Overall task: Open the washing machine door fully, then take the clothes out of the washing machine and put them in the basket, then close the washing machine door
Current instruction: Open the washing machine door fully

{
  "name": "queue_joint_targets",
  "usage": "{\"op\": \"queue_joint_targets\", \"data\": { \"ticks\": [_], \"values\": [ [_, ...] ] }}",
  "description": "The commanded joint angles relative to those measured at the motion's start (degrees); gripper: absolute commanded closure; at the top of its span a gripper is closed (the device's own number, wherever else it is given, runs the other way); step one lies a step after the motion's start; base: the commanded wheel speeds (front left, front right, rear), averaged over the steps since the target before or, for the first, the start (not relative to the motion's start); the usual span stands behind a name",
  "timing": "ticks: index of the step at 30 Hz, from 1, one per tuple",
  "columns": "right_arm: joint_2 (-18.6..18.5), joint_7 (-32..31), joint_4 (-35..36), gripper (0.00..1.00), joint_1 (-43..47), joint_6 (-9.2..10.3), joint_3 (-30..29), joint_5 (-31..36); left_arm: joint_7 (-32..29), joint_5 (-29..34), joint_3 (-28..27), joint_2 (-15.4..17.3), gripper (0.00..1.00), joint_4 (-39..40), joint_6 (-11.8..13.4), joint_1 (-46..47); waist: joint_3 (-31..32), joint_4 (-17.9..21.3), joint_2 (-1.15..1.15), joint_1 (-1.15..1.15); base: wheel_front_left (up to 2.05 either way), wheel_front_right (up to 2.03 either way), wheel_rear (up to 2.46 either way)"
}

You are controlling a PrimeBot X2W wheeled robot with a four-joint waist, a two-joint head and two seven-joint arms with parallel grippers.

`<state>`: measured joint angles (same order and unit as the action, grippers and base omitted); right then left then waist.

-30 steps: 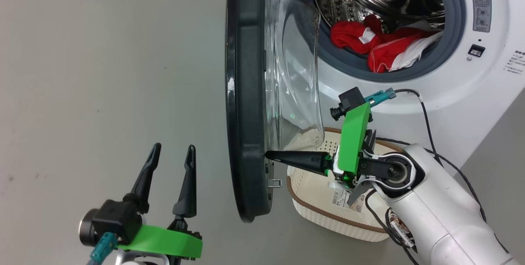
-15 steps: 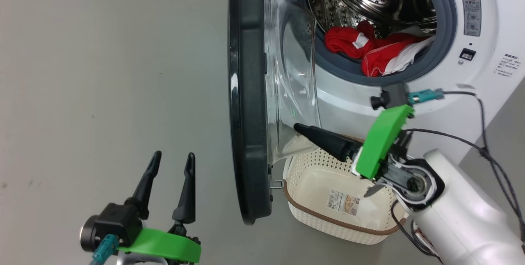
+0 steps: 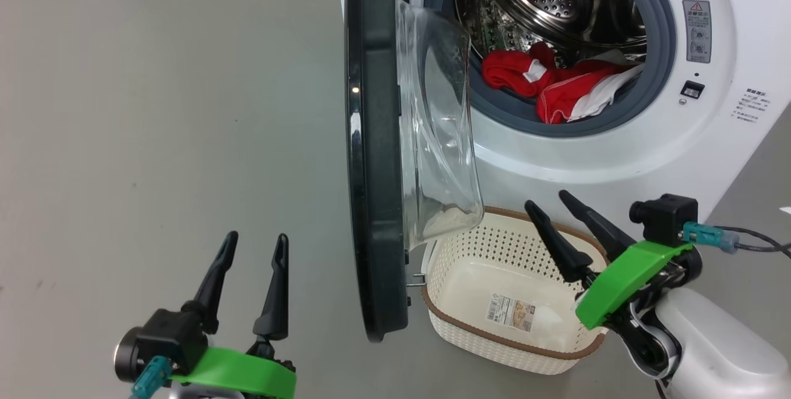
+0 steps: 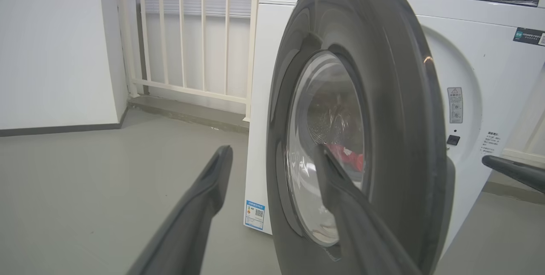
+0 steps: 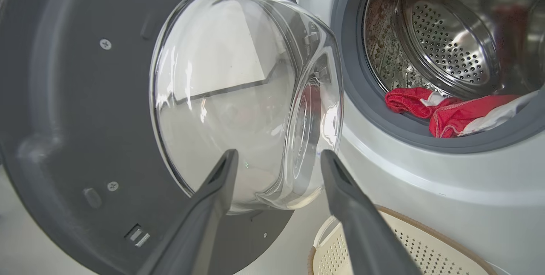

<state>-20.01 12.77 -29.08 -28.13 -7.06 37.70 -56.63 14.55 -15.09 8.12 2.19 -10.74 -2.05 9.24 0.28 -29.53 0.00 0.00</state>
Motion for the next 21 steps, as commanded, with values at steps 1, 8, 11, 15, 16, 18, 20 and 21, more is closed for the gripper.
{"op": "queue_joint_targets", "data": {
  "ticks": [1, 8, 11, 15, 16, 18, 20, 21],
  "values": [
    [-0.2, 1.5, -0.2, 0.00, 1.1, -0.43, -0.5, 1.8, 0.4, 0.6, -2.2, 0.7, 0.00, 2.0, -0.2, 0.3, 0.0, 0.1, 0.00, 0.00, 0.00, 0.00, 0.00],
    [3.7, 2.2, 0.9, 0.00, 7.1, -0.43, -16.2, 16.1, 0.4, 0.8, -2.8, 0.7, 0.00, 3.3, -0.1, -0.3, 0.0, 0.3, 0.00, 0.00, 0.00, 0.00, 0.00],
    [6.2, 2.2, 3.7, 0.00, 11.0, -0.43, -22.6, 23.4, 0.4, 1.0, -2.8, 0.7, 0.00, 3.4, -0.3, -0.5, -0.1, 0.3, 0.00, 0.00, 0.00, 0.00, 0.00],
    [9.4, 2.2, 7.4, 0.00, 15.3, -0.43, -28.8, 31.7, 0.4, 1.0, -2.7, 0.7, 0.00, 3.2, -0.4, -0.6, 0.0, 0.3, 0.00, 0.00, 0.00, 0.00, 0.00],
    [10.2, 2.2, 8.1, 0.00, 16.2, -0.43, -30.0, 33.4, 0.4, 1.0, -2.7, 0.7, 0.00, 3.2, -0.4, -0.6, 0.0, 0.3, 0.00, 0.00, 0.00, 0.00, 0.00],
    [11.7, 2.2, 9.6, 0.00, 17.8, -0.43, -32.1, 36.0, 0.4, 1.1, -2.7, 0.7, 0.00, 3.1, -0.5, -0.6, 0.1, 0.3, 0.00, 0.00, 0.00, 0.00, 0.00],
    [13.0, 2.2, 10.9, 0.00, 19.1, -0.43, -33.9, 37.8, 0.4, 1.1, -2.6, 0.7, 0.00, 3.0, -0.5, -0.6, 0.1, 0.4, 0.00, 0.00, 0.00, 0.00, 0.00],
    [13.5, 2.2, 11.4, 0.00, 19.7, -0.43, -34.5, 38.5, 0.4, 1.2, -2.6, 0.7, 0.00, 3.0, -0.5, -0.6, 0.2, 0.4, 0.00, 0.00, 0.00, 0.00, 0.00]
  ]
}}
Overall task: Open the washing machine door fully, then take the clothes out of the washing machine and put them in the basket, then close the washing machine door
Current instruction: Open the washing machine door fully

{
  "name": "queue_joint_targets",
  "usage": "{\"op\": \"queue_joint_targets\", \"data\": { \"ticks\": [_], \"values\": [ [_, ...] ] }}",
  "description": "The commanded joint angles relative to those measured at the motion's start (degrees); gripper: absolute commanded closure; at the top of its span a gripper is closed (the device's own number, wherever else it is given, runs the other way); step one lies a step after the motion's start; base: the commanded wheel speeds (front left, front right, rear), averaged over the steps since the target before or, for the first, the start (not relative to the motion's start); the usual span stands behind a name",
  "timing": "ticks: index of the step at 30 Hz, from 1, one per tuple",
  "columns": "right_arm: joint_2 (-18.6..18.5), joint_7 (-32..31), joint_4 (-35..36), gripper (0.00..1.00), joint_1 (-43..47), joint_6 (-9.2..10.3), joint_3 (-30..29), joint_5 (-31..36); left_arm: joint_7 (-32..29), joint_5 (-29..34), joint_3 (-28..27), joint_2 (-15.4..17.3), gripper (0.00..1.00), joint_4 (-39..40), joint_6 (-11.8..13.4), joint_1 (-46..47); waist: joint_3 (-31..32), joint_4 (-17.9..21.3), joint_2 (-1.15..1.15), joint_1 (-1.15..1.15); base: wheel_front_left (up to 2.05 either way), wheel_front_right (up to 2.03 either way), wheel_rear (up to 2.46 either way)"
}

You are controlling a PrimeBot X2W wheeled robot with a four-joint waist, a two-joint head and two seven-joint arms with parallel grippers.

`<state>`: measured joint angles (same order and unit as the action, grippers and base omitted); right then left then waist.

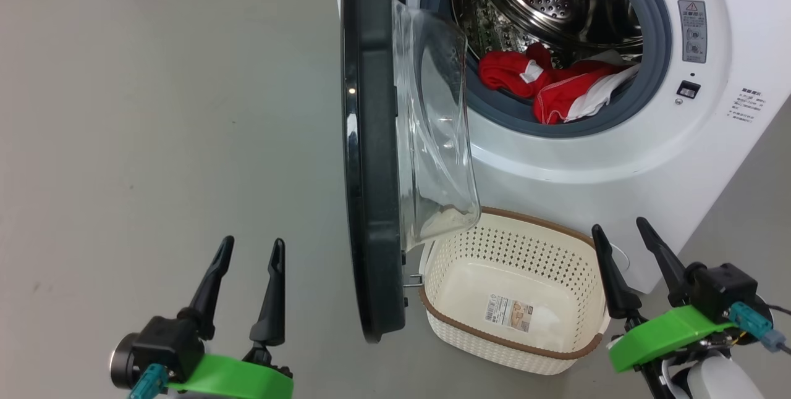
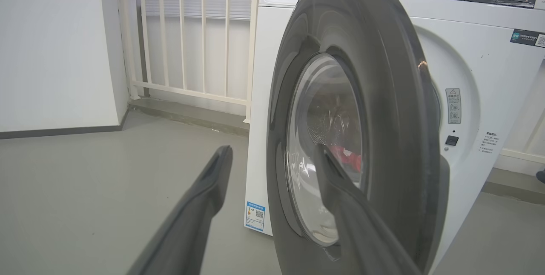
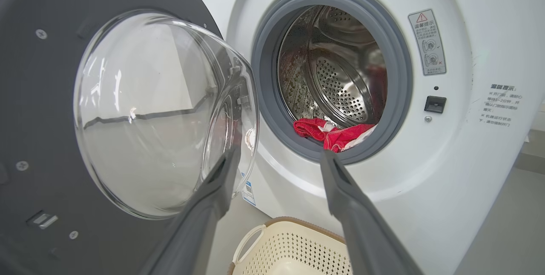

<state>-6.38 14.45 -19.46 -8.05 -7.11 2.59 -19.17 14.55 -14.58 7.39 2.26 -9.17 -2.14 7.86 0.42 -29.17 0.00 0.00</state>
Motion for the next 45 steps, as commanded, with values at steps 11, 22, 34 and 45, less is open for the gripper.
{"op": "queue_joint_targets", "data": {
  "ticks": [11, 22, 34, 45],
  "values": [
    [2.5, 0.5, 4.2, 0.00, 2.9, -0.37, -2.8, 3.8, 0.4, 1.1, -2.2, 0.6, 0.00, 1.0, -0.6, 0.0, 0.5, 0.1, 0.00, 0.00, 0.00, 0.00, 0.00],
    [3.2, 0.5, 4.3, 0.00, 3.8, -0.37, -2.6, 4.2, 0.4, 1.3, -2.2, 0.6, 0.00, 0.6, -0.7, -0.1, 0.9, 0.3, 0.00, 0.00, 0.00, 0.00, 0.00],
    [3.4, 0.5, 3.9, 0.00, 4.0, -0.37, -2.0, 4.2, 0.4, 1.3, -1.7, 0.6, 0.00, -0.7, -1.1, -0.1, 1.2, 0.5, 0.00, 0.00, 0.00, 0.00, 0.00],
    [3.4, 0.5, 3.0, 0.00, 3.9, -0.37, -0.8, 3.7, 0.4, 0.9, -1.6, 0.6, 1.00, -0.4, -1.0, 3.4, 1.2, 0.8, 0.00, 0.00, 0.00, 0.00, 0.00]
  ]
}}
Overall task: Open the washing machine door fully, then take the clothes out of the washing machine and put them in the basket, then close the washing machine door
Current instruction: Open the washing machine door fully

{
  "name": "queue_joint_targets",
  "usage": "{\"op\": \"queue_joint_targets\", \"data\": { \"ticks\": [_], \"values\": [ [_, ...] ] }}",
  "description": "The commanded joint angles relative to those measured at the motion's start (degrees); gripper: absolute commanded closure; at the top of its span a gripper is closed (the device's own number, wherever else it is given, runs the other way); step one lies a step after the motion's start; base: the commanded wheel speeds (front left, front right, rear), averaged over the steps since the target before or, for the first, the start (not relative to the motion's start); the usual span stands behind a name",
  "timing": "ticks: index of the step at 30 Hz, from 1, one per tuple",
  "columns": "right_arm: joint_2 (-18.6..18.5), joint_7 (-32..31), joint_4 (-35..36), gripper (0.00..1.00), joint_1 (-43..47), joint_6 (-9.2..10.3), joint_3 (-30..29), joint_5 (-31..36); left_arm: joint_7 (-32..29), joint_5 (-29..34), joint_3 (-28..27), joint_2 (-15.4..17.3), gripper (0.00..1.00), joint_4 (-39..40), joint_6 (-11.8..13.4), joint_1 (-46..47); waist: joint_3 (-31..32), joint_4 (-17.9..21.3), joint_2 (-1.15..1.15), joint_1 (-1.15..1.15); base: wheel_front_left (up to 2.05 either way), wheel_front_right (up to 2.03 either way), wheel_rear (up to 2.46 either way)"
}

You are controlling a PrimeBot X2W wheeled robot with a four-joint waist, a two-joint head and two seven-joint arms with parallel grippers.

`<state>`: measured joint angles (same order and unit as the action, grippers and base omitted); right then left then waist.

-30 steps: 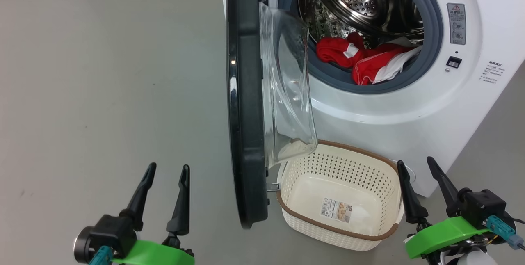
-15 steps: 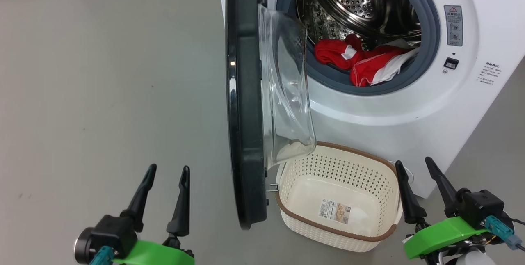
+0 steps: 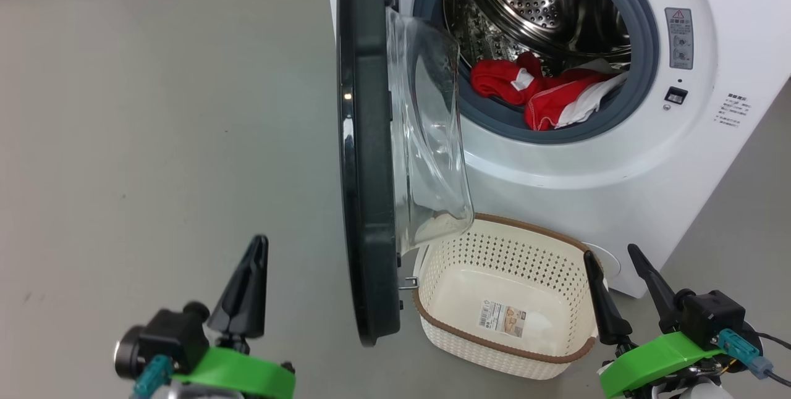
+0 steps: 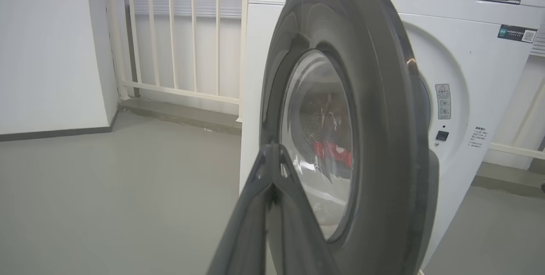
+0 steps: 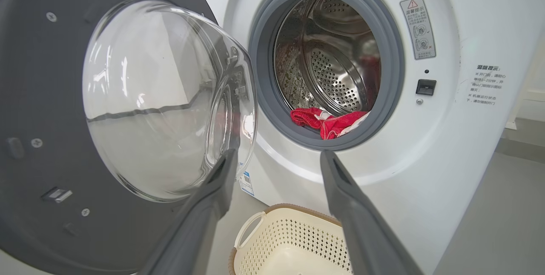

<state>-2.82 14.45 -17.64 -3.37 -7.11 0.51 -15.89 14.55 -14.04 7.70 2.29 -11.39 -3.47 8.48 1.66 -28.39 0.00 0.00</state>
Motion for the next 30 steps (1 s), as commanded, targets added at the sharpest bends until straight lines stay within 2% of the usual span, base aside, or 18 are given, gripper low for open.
{"op": "queue_joint_targets", "data": {
  "ticks": [1, 6, 11, 17, 22, 23, 27, 30],
  "values": [
    [-0.1, 0.5, 1.1, 0.00, -0.8, -0.37, 1.2, 0.4, 0.4, 0.1, -2.0, 0.6, 1.00, 2.1, 0.5, 3.4, 0.0, 0.2, 0.00, 0.00, 0.00, 0.00, 0.00],
    [-0.1, 0.5, 1.1, 0.00, -0.9, -0.37, 1.4, 0.5, 0.4, -0.1, -1.9, 0.6, 1.00, 5.4, 0.4, 7.5, -0.1, 0.8, 0.00, 0.00, 0.00, 0.00, 0.00],
    [-0.2, 0.5, 0.9, 0.00, -1.2, -0.37, 1.9, 0.6, 0.4, -1.0, -0.5, 0.6, 1.00, 12.7, -0.2, 11.0, -0.5, 1.8, 0.00, 0.00, 0.00, 0.00, 0.00],
    [-0.4, 0.5, 0.8, 0.00, -1.5, -0.37, 2.1, 0.5, 0.4, -1.9, 5.4, 0.6, 1.00, 18.2, -0.6, 12.1, -1.0, 2.9, 0.00, 0.00, 0.00, 0.00, 0.00],
    [-0.5, 0.5, 0.9, 0.00, -1.7, -0.37, 2.0, 0.5, 0.4, -2.6, 10.8, 0.6, 1.00, 18.0, -0.8, 11.5, -1.4, 3.3, 0.00, 0.00, 0.00, 0.00, 0.00],
    [-0.5, 0.5, 0.9, 0.00, -1.8, -0.37, 2.0, 0.5, 0.4, -3.2, 13.3, 0.6, 1.00, 16.6, -0.7, 11.0, -1.6, 3.4, 0.00, 0.00, 0.00, 0.00, 0.00],
    [-0.5, 0.5, 0.9, 0.00, -1.9, -0.37, 1.8, 0.5, 0.4, -4.7, 17.8, 0.6, 1.00, 12.1, -1.2, 10.2, -1.8, 3.6, 0.00, 0.00, 0.00, 0.00, 0.00],
    [-0.4, 0.5, 1.0, 0.00, -1.9, -0.37, 1.7, 0.2, 0.4, -5.8, 19.4, 0.6, 1.00, 8.9, -1.5, 9.9, -1.9, 3.6, 0.00, 0.00, 0.00, 0.00, 0.00]
  ]
}}
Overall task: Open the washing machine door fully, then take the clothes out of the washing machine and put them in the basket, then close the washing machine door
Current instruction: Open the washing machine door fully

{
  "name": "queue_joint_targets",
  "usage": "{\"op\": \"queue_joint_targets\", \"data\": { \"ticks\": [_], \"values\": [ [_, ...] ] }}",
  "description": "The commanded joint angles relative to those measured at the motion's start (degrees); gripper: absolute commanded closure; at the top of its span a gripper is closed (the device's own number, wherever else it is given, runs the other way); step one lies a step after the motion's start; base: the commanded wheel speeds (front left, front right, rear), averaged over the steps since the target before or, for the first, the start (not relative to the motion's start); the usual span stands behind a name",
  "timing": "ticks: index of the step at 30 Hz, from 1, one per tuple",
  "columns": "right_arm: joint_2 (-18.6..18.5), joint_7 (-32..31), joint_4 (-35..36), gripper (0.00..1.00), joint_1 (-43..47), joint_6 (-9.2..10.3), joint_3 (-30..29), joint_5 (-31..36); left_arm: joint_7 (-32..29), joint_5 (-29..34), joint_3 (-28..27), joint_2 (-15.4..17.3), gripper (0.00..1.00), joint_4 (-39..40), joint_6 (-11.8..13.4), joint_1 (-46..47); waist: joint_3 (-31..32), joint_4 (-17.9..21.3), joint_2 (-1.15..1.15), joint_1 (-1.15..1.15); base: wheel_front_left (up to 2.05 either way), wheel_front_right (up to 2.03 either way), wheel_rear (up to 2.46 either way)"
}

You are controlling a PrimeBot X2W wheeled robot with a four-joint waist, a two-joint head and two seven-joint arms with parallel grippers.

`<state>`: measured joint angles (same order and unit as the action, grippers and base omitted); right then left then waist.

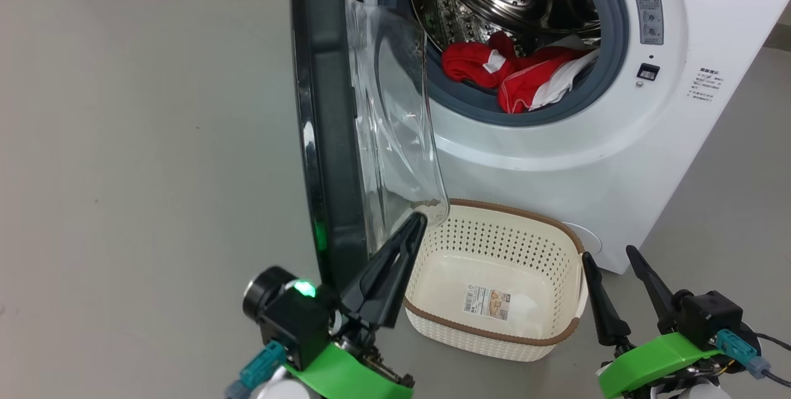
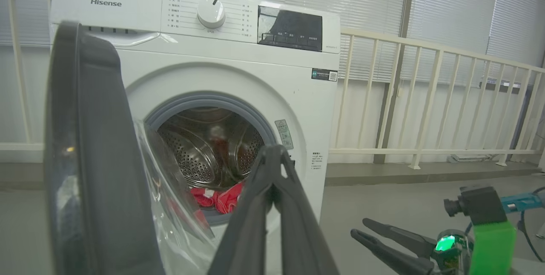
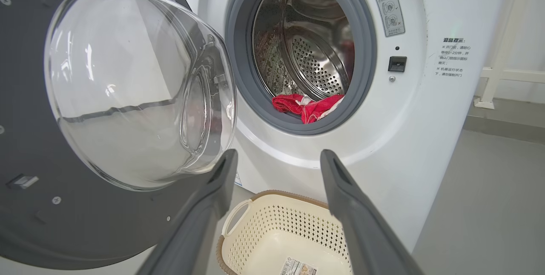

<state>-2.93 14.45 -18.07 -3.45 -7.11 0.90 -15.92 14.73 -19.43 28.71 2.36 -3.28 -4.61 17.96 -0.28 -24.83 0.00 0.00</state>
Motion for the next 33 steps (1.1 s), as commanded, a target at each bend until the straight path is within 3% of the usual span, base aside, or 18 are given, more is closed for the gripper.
{"op": "queue_joint_targets", "data": {
  "ticks": [1, 10, 33],
  "values": [
    [-0.3, 0.5, 1.4, 0.00, -1.8, -0.37, 1.2, 0.2, 0.3, -0.6, -1.4, 0.5, 1.00, 0.0, -0.4, 0.3, -0.1, 0.0, 0.00, 0.00, 0.00, 0.00, 0.00],
    [-0.1, 0.5, 1.3, 0.00, -1.7, -0.37, 0.9, -0.1, 0.3, -1.2, -2.8, 0.6, 1.00, -8.1, 0.3, 0.2, -0.3, -0.4, 0.00, 0.00, 0.00, 0.00, 0.00],
    [0.0, 0.5, -0.2, 0.00, -1.7, -0.37, 2.6, -1.4, 0.3, -0.6, -10.2, 2.0, 1.00, -18.4, 1.3, 0.3, 0.1, -2.0, 0.00, 0.00, 0.00, 0.00, 0.00]
  ]
}}
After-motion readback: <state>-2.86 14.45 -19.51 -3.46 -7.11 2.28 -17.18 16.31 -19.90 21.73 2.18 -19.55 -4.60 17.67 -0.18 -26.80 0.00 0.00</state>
